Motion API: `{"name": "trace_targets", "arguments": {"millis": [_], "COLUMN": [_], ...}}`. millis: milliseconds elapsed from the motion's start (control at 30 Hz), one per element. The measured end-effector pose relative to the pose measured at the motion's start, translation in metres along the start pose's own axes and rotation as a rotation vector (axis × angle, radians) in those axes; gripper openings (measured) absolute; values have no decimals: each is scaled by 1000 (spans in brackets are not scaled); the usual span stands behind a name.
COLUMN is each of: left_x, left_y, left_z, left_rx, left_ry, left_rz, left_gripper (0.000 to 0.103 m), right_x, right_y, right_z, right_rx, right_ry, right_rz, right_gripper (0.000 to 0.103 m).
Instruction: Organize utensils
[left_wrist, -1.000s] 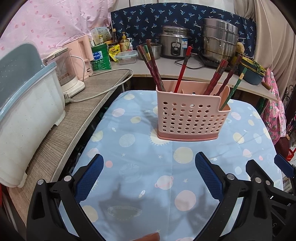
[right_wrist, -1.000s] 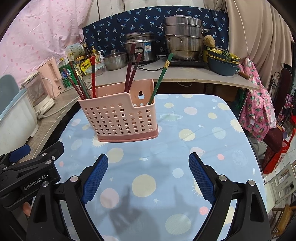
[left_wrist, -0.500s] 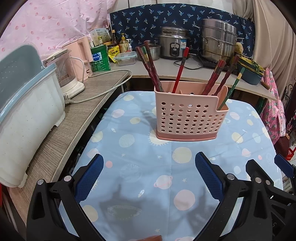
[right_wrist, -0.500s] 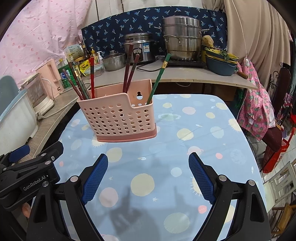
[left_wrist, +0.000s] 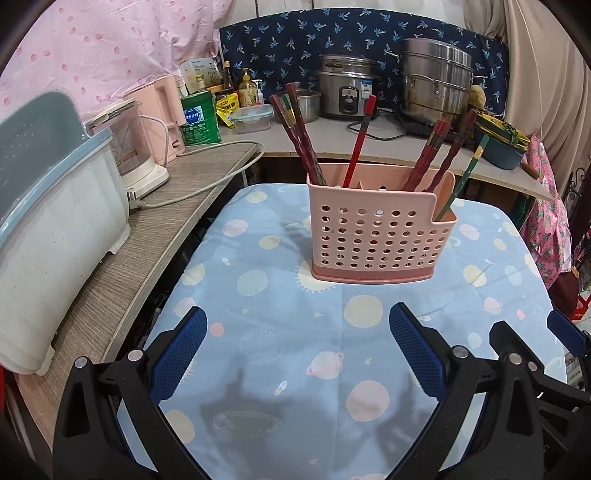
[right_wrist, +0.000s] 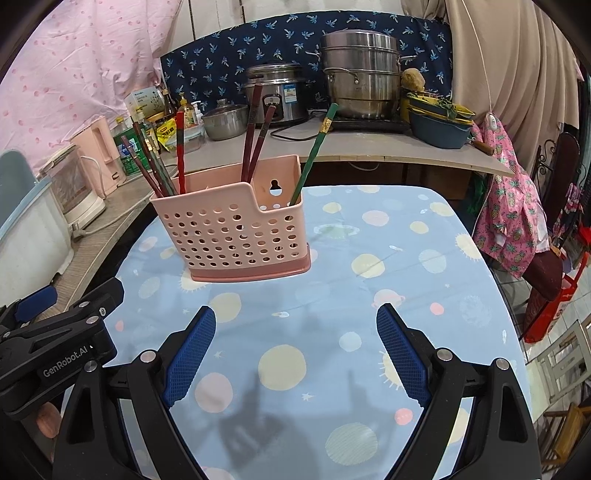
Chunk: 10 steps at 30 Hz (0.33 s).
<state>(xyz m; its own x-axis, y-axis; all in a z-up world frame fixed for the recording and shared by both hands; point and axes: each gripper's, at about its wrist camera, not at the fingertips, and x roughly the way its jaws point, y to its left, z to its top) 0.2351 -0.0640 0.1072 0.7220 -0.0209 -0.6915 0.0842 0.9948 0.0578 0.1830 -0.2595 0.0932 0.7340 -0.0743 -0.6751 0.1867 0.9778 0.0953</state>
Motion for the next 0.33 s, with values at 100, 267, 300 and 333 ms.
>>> {"name": "trace_targets", "arguments": {"millis": [100,267,300,333], "left_x": [0,0,0,1], "left_y": [-1,-4,-3,-3], "left_z": [0,0,0,1], "left_rx": [2,15,12,9], "left_ry": [-3,-20,-19,-16], "left_rz": [1,9,6,4], "left_gripper": [95,95,95,95], "right_x": [1,2,3,3], "right_y": [0,-2,-2,-2], "right_z": [0,0,0,0], "right_rx": [1,5,6,6], "right_ry": [1,5,6,6], "right_rz": [0,1,1,1], "right_gripper": [85,85,85,85]}}
